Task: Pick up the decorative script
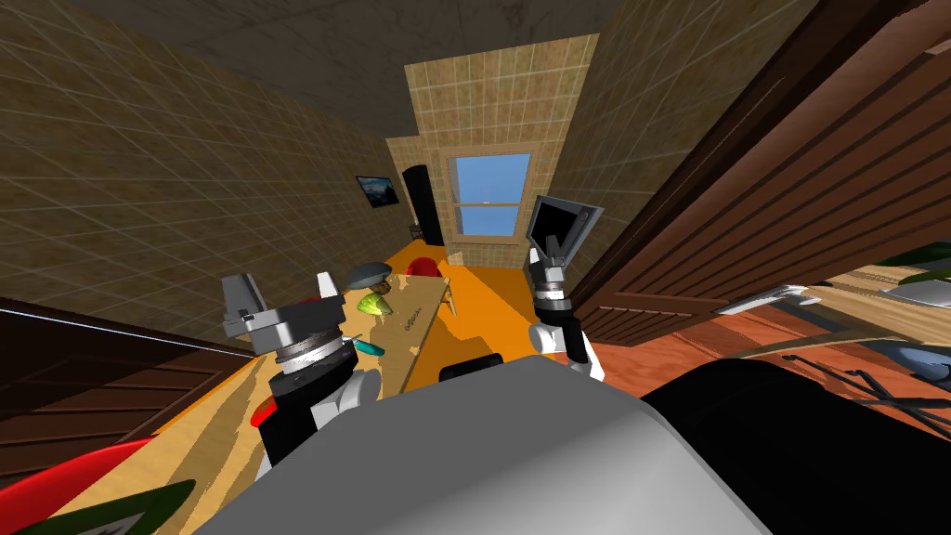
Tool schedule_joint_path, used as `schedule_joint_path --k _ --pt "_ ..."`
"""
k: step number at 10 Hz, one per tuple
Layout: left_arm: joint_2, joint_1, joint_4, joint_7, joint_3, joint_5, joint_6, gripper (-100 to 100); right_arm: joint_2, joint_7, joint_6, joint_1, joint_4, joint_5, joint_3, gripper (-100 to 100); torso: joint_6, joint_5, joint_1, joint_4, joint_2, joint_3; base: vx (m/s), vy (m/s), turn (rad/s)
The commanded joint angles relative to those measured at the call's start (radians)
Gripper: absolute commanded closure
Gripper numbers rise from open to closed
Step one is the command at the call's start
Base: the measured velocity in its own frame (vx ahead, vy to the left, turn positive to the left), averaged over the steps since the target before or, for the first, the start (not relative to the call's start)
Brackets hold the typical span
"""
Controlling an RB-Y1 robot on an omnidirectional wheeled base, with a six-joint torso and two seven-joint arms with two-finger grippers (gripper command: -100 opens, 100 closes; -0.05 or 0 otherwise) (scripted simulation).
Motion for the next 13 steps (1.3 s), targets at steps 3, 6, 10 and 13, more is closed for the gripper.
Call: schedule_joint_path --k 3,6,10,13 --pt "0.063 -0.037 0.081 0.025 -0.004 0.052 0.051 -100 0.0 0.0 0.0 0.0 0.0 0.0 0.0 0 0.0 0.0 0.001 0.0 0.0 0.0 0.003 0.007 -0.047" --pt "0.104 -0.077 0.168 0.052 -0.008 0.109 0.106 -100 0.0 0.0 0.0 0.0 0.0 0.0 0.0 0 0.0 0.0 0.001 0.0 -0.001 0.0 0.003 0.01 -0.048" --pt "0.142 -0.128 0.28 0.087 -0.014 0.181 0.177 -100 0.0 0.0 0.0 0.0 0.0 0.0 0.0 0 0.0 0.0 0.001 0.0 -0.001 -0.001 0.005 0.014 -0.047" --pt "0.167 -0.167 0.367 0.113 -0.018 0.235 0.231 -100 0.0 0.0 0.0 0.0 0.0 0.0 0.0 0 0.0 0.0 0.001 0.0 -0.001 0.0 0.002 0.011 -0.049"
